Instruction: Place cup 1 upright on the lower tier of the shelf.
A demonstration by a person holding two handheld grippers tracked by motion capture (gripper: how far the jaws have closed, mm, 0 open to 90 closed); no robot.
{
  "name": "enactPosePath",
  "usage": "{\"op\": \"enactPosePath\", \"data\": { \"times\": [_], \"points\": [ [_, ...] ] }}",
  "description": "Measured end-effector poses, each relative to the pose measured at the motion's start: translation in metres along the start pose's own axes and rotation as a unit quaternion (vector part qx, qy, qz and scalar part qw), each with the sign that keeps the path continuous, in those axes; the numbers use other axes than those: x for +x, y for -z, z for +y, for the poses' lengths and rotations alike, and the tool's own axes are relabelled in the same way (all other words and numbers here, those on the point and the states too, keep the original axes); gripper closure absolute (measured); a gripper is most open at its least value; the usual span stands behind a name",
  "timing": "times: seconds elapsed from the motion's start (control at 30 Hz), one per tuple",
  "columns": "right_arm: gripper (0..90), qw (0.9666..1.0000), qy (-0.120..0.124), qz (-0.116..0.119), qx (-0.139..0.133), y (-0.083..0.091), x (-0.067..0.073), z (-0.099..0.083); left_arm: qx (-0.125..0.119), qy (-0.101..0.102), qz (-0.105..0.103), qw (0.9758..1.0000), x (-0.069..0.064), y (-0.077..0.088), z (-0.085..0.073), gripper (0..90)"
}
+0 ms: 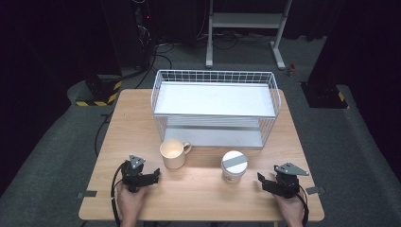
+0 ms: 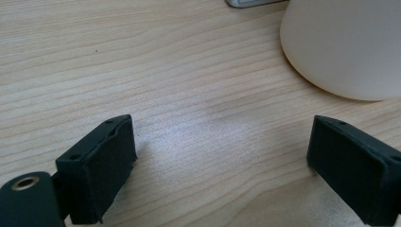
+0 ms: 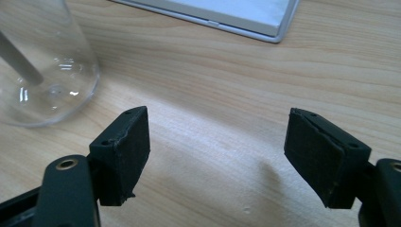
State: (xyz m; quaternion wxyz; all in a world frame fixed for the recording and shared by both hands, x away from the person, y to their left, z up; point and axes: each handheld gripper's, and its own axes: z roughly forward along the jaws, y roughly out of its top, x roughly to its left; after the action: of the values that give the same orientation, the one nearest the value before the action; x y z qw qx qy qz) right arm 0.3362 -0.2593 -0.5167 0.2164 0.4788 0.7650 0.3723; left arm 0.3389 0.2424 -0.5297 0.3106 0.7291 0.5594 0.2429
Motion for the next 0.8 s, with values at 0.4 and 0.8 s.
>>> {"op": "enactPosePath", "data": {
  "times": [0.4,0.8],
  "points": [
    [23.2,0.9998,0.016,0.014,-0.005,0.004,0.013,0.001,0.001,0.001,0.001,1.0,0.0,0.0,0.0,10.2],
    [22.5,0.9992,0.026,0.029,-0.01,0.01,0.025,0.0,-0.002,0.004,0.004,1.0,0.001,0.001,0.0,12.2]
  ]
}}
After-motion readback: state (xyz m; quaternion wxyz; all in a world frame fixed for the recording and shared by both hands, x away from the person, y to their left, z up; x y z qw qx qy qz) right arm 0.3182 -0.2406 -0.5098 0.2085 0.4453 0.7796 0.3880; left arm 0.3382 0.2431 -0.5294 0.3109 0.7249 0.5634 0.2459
